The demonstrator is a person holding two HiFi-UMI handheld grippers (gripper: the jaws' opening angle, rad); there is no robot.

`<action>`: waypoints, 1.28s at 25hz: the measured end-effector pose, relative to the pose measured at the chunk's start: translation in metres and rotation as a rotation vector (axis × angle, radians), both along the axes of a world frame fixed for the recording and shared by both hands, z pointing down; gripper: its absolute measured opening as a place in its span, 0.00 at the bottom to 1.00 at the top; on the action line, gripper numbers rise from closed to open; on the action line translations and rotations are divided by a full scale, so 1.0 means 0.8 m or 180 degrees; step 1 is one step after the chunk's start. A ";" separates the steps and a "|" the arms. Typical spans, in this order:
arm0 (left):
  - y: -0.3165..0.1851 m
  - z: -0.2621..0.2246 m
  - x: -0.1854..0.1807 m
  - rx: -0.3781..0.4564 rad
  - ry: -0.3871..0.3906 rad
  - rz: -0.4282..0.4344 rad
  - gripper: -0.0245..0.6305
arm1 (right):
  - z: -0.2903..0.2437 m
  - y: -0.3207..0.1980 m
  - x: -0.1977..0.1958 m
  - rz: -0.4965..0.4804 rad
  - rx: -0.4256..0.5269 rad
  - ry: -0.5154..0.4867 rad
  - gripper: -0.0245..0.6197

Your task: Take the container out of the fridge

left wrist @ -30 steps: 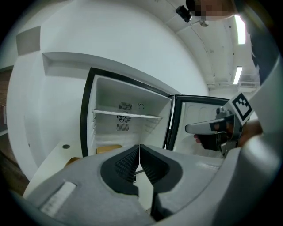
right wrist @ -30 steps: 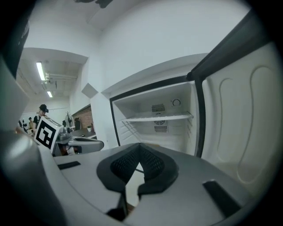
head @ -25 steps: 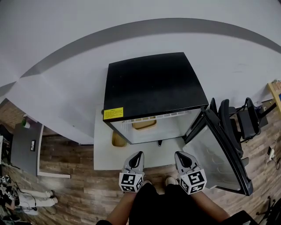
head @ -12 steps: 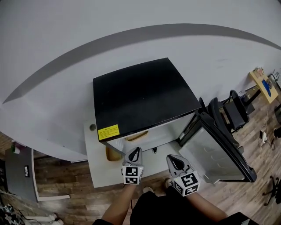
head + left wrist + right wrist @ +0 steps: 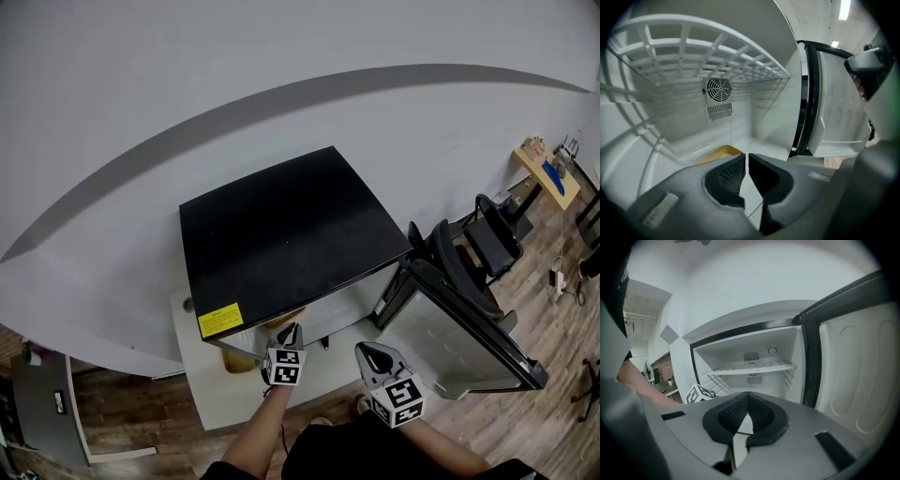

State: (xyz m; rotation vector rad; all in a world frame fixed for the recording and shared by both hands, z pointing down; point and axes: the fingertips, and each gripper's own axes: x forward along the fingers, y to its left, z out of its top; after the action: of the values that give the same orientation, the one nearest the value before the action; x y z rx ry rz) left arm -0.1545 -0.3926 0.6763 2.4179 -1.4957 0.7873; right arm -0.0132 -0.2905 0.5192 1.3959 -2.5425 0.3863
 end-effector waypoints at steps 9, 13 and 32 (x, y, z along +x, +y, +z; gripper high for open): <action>-0.046 0.052 0.014 -0.0364 -0.0469 0.0444 0.27 | 0.003 -0.008 0.002 -0.0037 -0.0027 0.0085 0.03; -0.063 0.073 0.010 -0.0571 -0.0694 0.0529 0.31 | 0.000 -0.014 0.017 0.0062 0.0015 0.0151 0.03; -0.086 0.136 0.012 -0.0994 -0.1073 0.0830 0.32 | 0.021 0.000 0.068 0.0255 -0.0176 0.0313 0.03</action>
State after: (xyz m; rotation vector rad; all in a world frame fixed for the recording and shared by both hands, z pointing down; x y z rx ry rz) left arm -0.1446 -0.4611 0.7853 2.3460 -1.0553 1.4264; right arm 0.0409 -0.2903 0.5358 1.4626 -2.3855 0.3884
